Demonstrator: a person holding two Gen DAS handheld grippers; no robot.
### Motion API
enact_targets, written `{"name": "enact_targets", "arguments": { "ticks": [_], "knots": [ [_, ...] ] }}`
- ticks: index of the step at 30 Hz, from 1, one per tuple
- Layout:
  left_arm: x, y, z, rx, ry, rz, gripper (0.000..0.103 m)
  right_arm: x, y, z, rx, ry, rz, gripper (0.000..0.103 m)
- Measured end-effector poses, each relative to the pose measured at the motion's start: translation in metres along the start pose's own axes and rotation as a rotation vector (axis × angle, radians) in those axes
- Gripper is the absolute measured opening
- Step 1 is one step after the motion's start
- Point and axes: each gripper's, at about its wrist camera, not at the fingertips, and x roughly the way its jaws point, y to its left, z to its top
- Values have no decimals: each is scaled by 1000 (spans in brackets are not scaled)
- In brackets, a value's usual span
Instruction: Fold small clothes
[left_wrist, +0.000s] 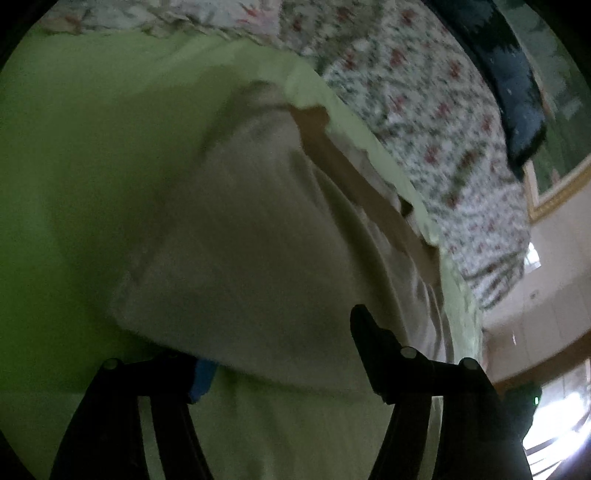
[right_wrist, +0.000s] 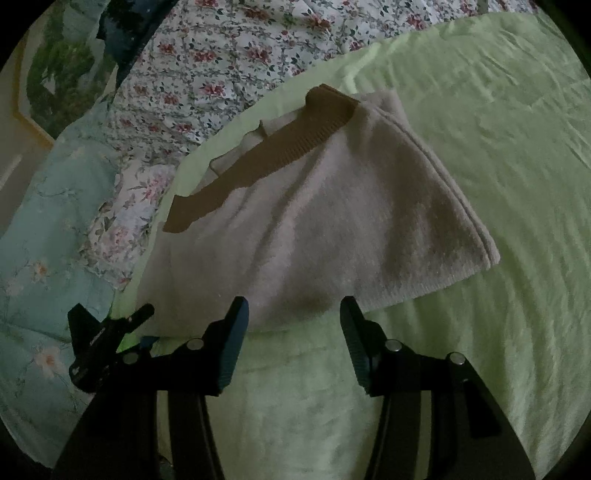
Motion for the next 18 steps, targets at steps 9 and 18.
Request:
{"name": "enact_targets", "arguments": {
  "ticks": [9, 18],
  "knots": [
    [6, 10, 35, -30, -74, 54, 15, 5, 1, 5, 5, 0, 15, 53],
    [-16, -89, 31, 280, -117, -8, 9, 11, -1, 42, -28, -14, 54, 53]
  ]
}}
